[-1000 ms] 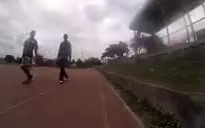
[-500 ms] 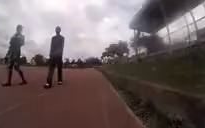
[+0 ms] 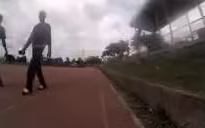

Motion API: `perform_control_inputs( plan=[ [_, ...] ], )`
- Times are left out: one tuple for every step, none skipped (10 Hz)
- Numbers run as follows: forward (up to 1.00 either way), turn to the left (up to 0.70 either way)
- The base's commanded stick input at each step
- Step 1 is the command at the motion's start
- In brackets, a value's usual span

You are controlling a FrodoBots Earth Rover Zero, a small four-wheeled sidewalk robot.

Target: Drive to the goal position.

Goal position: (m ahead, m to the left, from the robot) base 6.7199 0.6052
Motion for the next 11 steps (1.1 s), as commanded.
perform_control_inputs(
  plan=[
    [0.70, 0.00],
    [0.70, 0.00],
    [0.70, 0.00],
    [0.70, 0.00],
    [0.70, 0.00],
    [0.70, 0.00],
    [0.70, 0.01],
    [0.70, 0.02],
    [0.70, 0.07],
    [0.70, 0.16],
    [0.70, 0.00]
  ],
)
